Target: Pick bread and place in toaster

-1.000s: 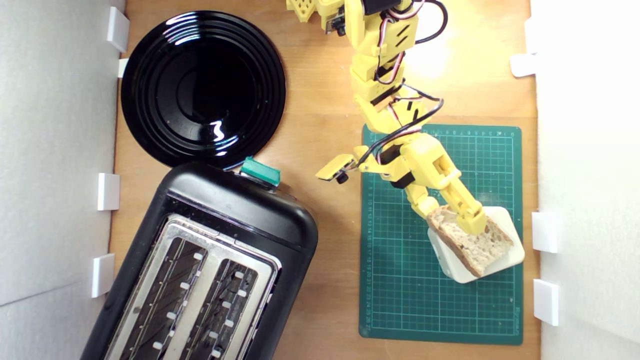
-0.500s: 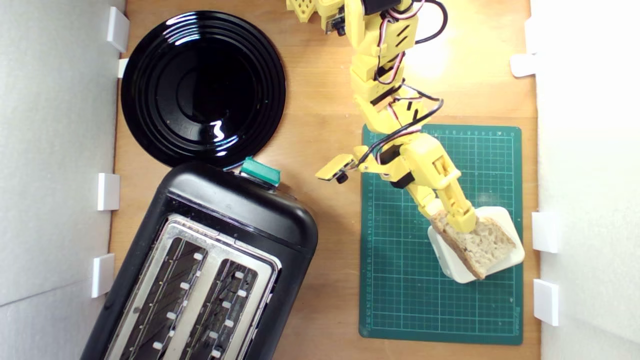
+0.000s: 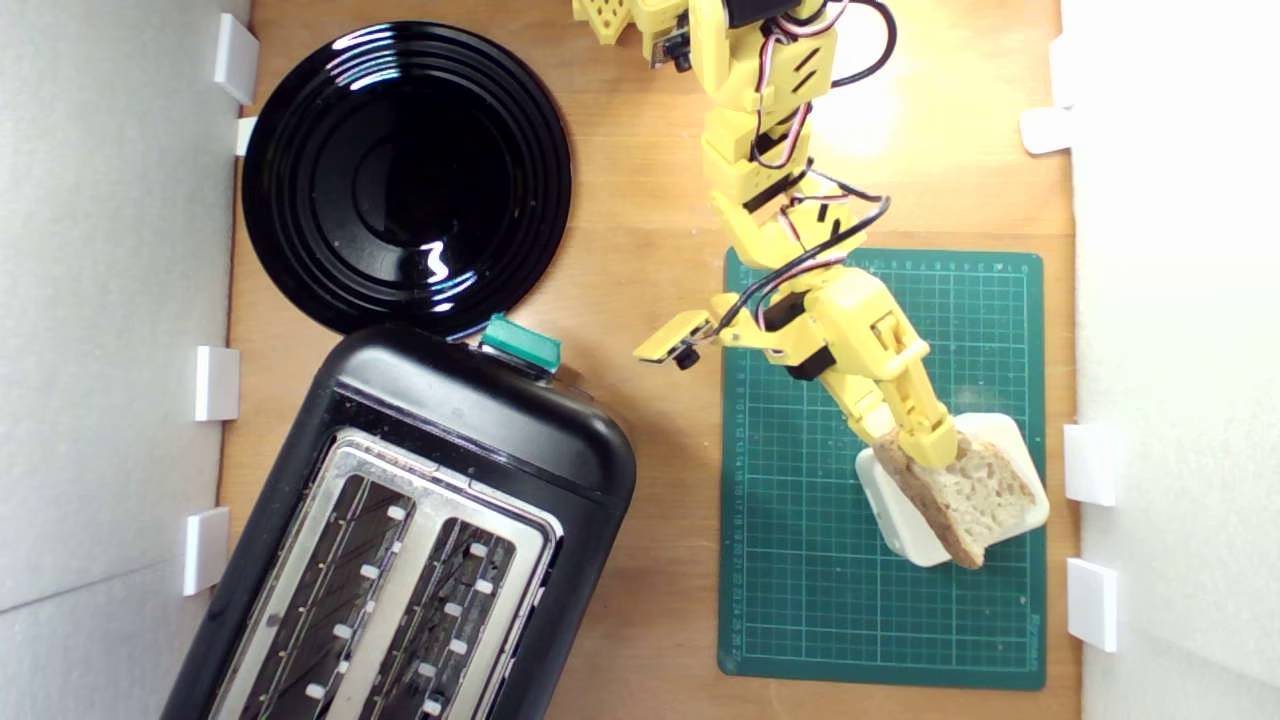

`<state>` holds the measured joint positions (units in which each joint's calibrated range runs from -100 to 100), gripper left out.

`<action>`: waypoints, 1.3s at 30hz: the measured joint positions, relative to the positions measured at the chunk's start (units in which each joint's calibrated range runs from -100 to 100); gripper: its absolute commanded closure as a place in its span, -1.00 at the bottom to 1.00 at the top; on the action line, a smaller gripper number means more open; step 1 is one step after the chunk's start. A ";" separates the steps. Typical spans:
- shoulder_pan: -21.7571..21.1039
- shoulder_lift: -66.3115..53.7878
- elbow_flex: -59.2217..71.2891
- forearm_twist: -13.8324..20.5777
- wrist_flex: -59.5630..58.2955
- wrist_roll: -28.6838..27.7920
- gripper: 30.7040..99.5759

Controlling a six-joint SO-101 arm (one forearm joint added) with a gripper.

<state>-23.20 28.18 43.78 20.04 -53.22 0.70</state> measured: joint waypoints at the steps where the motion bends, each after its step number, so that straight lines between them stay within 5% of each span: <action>1: 0.00 0.00 0.00 0.00 0.00 0.00 0.04; 23: 0.00 -2.02 0.09 0.00 0.00 0.00 0.25; 31: 1.01 -16.13 0.18 0.09 1.02 0.00 0.25; 39: 2.20 -35.62 0.28 0.09 20.51 0.05 0.25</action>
<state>-21.01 -7.43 44.06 20.12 -32.71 0.75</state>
